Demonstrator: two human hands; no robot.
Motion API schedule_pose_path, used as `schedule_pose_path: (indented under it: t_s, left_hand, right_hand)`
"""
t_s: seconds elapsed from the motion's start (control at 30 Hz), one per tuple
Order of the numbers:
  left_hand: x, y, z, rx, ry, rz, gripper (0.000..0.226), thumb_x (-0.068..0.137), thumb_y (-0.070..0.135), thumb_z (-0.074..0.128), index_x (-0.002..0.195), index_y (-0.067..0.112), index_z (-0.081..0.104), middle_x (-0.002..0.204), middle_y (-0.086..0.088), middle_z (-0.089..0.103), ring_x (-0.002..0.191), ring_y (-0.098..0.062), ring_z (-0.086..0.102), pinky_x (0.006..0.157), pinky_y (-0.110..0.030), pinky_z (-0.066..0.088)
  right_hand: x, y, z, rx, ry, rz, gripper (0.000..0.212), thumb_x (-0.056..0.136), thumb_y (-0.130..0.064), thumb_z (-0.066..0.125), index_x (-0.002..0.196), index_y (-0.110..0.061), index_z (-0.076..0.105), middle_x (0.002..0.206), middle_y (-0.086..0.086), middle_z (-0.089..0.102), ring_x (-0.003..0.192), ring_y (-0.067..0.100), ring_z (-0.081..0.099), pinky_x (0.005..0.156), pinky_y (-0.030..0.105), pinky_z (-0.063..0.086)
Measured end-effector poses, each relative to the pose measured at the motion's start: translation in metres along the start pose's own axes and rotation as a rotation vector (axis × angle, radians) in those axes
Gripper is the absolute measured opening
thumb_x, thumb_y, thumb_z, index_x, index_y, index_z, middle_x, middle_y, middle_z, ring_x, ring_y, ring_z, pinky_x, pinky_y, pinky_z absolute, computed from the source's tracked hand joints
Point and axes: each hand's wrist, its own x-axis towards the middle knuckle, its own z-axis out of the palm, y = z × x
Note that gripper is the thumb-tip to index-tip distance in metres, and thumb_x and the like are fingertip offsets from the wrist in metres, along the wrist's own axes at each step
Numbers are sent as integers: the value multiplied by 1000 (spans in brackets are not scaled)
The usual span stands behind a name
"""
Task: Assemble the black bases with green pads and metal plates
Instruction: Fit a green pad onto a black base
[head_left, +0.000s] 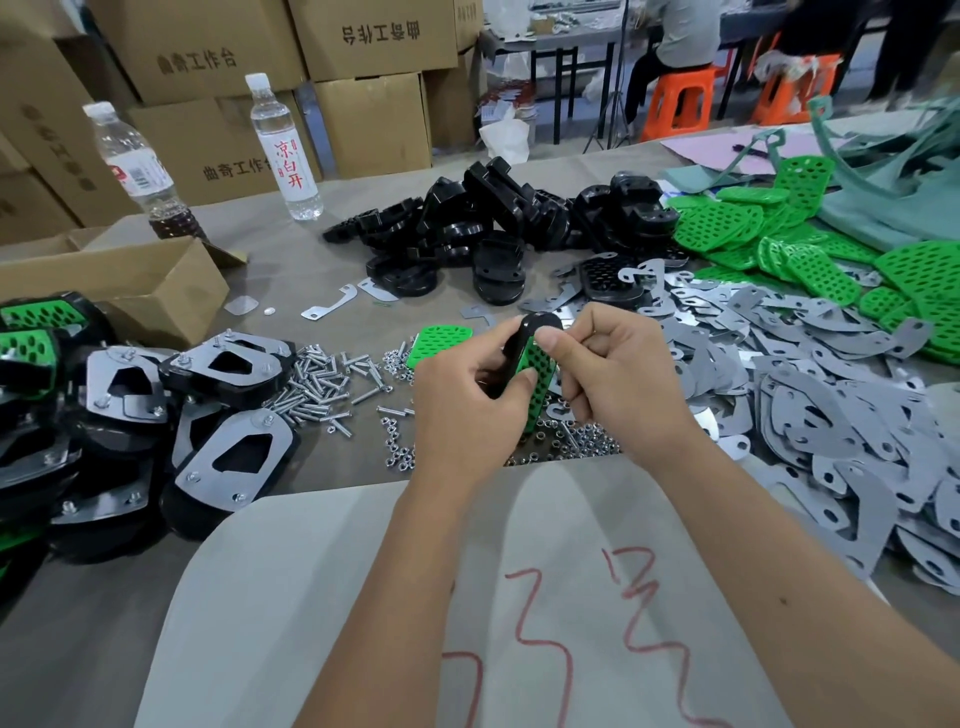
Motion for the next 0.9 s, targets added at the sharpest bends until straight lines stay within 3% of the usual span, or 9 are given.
schedule_pose_path:
  t_s: [0.13, 0.2, 0.3, 0.43, 0.5, 0.57, 0.73, 0.83, 0.9]
  left_hand:
    - [-1, -1, 0, 24, -18, 20, 48, 77, 19, 71, 124, 27, 76, 75, 28, 65, 79, -2, 64, 79, -21, 55]
    - [-1, 1, 2, -11, -15, -13, 45, 77, 19, 71, 120, 27, 77, 71, 27, 64, 74, -1, 63, 76, -19, 53]
    - [-1, 3, 4, -102, 36, -130, 39, 81, 10, 73, 108, 39, 74, 73, 12, 74, 73, -7, 71, 72, -24, 58]
    - [6, -5, 1, -390, 246, -510, 24, 85, 7, 79, 96, 28, 75, 88, -6, 79, 88, -26, 77, 78, -47, 64]
    - [11, -10, -4, -546, 346, -672, 12, 86, 17, 83, 90, 22, 73, 103, -16, 78, 98, -35, 76, 86, -57, 62]
    - [13, -15, -6, -590, 384, -736, 12, 87, 21, 83, 87, 20, 71, 109, -16, 77, 96, -31, 76, 86, -52, 63]
    - [14, -22, -1, -474, 411, -704, 17, 91, 27, 79, 82, 18, 67, 91, -6, 74, 79, -18, 70, 75, -35, 61]
    - [14, -23, 2, -409, 411, -652, 17, 93, 29, 76, 83, 18, 66, 82, -1, 69, 66, -6, 65, 63, -24, 56]
    - [13, -22, 2, -367, 420, -611, 15, 95, 27, 72, 84, 19, 65, 78, 2, 66, 57, -1, 61, 52, -16, 49]
  right_hand:
    - [-1, 1, 0, -27, -33, -3, 38, 90, -24, 81, 67, -10, 53, 47, 11, 58, 32, 18, 45, 36, 22, 34]
    - [-3, 1, 1, -74, 30, -25, 45, 85, -30, 85, 64, -9, 52, 48, 17, 56, 35, 19, 42, 39, 22, 33]
    - [0, -2, -3, -326, 68, -74, 55, 88, -46, 79, 64, -5, 52, 50, 18, 52, 44, 18, 40, 46, 32, 35]
    - [4, -10, -20, -911, -221, 15, 70, 84, -64, 72, 58, -5, 45, 50, 4, 36, 49, 19, 33, 49, 32, 28]
    - [3, -12, -17, -1080, -365, 90, 68, 79, -63, 79, 64, -1, 56, 53, 11, 51, 53, 28, 47, 51, 31, 34]
    - [4, -14, -14, -1132, -423, 106, 56, 82, -55, 81, 73, -2, 67, 64, 14, 68, 63, 30, 62, 54, 30, 43]
    - [3, -15, -20, -951, -424, 81, 33, 95, -37, 74, 73, -14, 69, 54, -2, 64, 46, 10, 52, 44, 17, 37]
    - [3, -15, -14, -384, -167, 53, 23, 102, -21, 65, 82, -10, 67, 60, 0, 69, 45, 10, 55, 42, 19, 41]
    - [1, -18, -5, -19, -159, 46, 16, 103, -7, 60, 89, -1, 66, 68, 6, 71, 49, 16, 59, 40, 22, 43]
